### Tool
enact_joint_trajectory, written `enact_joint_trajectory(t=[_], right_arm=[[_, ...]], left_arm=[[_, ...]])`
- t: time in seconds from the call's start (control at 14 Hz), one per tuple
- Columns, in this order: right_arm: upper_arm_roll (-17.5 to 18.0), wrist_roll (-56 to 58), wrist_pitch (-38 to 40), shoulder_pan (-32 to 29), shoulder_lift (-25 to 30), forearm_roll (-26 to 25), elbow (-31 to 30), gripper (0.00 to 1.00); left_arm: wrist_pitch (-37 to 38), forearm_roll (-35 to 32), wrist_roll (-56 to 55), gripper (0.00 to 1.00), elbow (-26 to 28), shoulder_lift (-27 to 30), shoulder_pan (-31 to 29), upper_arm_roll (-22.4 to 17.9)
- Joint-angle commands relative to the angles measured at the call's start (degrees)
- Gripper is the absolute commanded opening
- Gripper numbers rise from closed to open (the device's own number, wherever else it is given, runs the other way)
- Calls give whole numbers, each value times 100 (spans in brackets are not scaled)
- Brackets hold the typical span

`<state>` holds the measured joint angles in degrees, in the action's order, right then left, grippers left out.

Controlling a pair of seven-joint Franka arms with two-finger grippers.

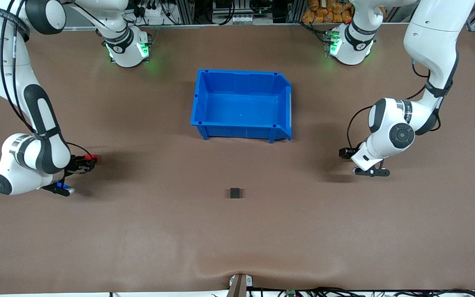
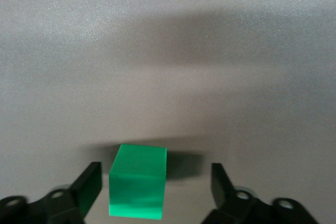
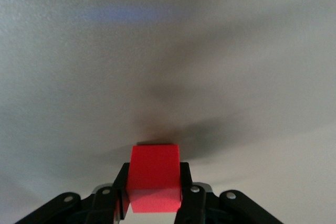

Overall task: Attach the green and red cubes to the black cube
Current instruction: 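Carry the red cube with the right gripper beside the black cube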

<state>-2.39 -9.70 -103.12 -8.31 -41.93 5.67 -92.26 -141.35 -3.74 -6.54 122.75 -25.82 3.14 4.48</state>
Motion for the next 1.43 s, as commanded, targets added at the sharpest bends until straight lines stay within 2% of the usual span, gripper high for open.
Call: enact_joint_trajectory(t=[0.0,0.21,0.29,0.43,0.64,0.79,1.14,1.36], right_arm=[[28,-1897,729,513,133,371,479,0],[11,-3735,767,1197,142,1924,840,0],[2,-4324,662,1435,124,2312,954,0],[11,-5362,-73,1814,115,2832,1034,0],[11,-6357,-1478,2578,28,2984,1035,0],[11,-7287,-2515,2947,-148,3037,1017,0],[124,-8002,-3599,3476,-736,3072,1122,0],[388,-8443,-3900,3520,-1053,3063,1535,0]], left_arm=[[-33,-4,48,0,-23,-11,3,-9],[-24,-4,-39,0,-102,16,-50,-9],[2,22,-127,0,-189,33,-41,0],[168,83,-800,0,-531,60,2,9],[949,83,-2741,0,-1400,-71,160,167],[1214,92,-3980,0,-1919,-273,318,228],[1215,84,-7443,0,-2904,-871,872,255],[1215,101,-8816,0,-3047,-1073,1179,264]])
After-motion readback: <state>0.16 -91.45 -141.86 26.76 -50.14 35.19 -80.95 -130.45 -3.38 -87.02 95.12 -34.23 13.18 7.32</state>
